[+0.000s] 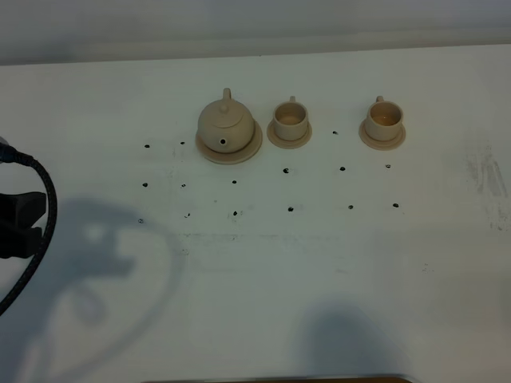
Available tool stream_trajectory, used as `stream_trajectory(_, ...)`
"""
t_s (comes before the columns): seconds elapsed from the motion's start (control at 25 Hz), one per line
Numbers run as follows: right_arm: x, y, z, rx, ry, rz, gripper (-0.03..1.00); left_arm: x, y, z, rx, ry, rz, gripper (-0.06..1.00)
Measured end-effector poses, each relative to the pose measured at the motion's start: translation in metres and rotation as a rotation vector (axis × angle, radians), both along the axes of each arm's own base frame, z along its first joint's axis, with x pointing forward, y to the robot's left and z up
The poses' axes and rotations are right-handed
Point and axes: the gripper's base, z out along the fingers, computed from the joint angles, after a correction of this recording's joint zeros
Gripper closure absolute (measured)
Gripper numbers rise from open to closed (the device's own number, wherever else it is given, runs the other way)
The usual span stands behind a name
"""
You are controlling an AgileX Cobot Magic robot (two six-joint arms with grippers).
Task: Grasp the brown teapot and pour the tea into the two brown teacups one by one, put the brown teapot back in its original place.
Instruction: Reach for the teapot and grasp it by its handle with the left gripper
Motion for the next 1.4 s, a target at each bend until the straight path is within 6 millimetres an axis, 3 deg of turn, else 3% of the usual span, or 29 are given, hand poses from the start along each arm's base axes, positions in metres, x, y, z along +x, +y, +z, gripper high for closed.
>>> stream_trajectory(0.24, -0.003, 0.0, -0.001, -0.011, -0.011, 0.016, 0.54, 0.002, -0.002, 0.002, -0.012, -0.035, -0.012, 0.41)
stream_trajectory(0.48, -0.003, 0.001, -0.001, -0.007, -0.011, 0.005, 0.54, 0.017, -0.002, -0.003, -0.027, -0.043, 0.016, 0.41)
stream_trajectory(0.72, -0.003, 0.005, -0.001, 0.008, -0.009, -0.196, 0.54, 0.027, -0.002, -0.011, -0.023, -0.01, 0.025, 0.41)
stream_trajectory(0.92, -0.002, 0.007, 0.0, 0.024, -0.008, -0.232, 0.54, 0.031, -0.002, -0.008, -0.028, -0.057, 0.036, 0.41)
stream_trajectory(1.12, -0.002, 0.007, 0.0, 0.027, -0.008, -0.23, 0.54, 0.035, -0.015, -0.01, 0.027, -0.084, -0.074, 0.41)
stream_trajectory(1.4, -0.002, 0.008, 0.0, 0.032, -0.008, -0.227, 0.54, 0.056, -0.034, -0.007, 0.023, -0.062, -0.148, 0.41)
